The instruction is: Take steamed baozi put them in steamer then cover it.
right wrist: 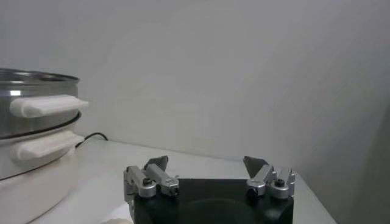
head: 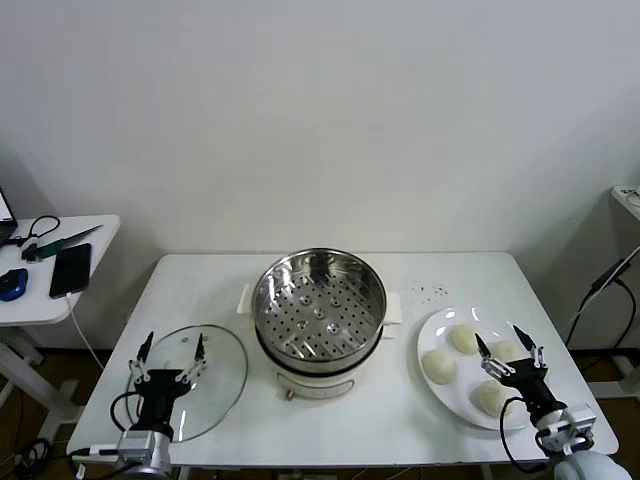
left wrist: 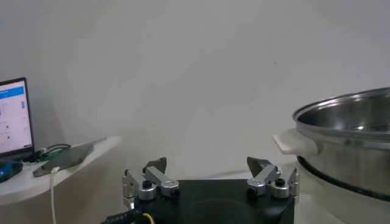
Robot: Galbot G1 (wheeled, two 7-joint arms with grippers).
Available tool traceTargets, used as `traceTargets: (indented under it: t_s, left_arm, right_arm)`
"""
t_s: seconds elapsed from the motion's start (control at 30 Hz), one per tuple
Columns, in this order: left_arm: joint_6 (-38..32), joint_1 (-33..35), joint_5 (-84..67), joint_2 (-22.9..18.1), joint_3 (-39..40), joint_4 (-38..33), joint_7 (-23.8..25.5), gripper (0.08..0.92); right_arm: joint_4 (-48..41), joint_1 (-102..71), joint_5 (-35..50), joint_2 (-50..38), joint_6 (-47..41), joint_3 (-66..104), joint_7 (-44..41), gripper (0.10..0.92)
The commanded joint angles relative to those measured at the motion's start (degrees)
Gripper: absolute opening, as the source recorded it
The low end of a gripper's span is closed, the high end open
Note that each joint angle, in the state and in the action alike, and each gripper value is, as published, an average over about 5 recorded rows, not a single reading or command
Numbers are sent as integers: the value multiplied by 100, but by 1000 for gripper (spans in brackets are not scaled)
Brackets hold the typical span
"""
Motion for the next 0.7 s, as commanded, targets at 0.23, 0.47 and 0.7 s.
traceTargets:
  t_s: [0.23, 0.47, 0.7]
  left_arm:
    - [-13, 33, 186, -11, 112, 46, -195, 823]
    - [-26, 55, 187, 15, 154, 27, -196, 823]
    - [-18, 43, 188, 28, 97, 27, -187, 823]
  right_arm:
    - [-382, 817, -1102, -1339, -1234, -407, -1447, 823]
    - [-1219, 2290, -1671, -2850, -1321, -1613, -2890, 823]
    - [-1971, 4429, -1858, -3730, -1007, -3927, -4102, 823]
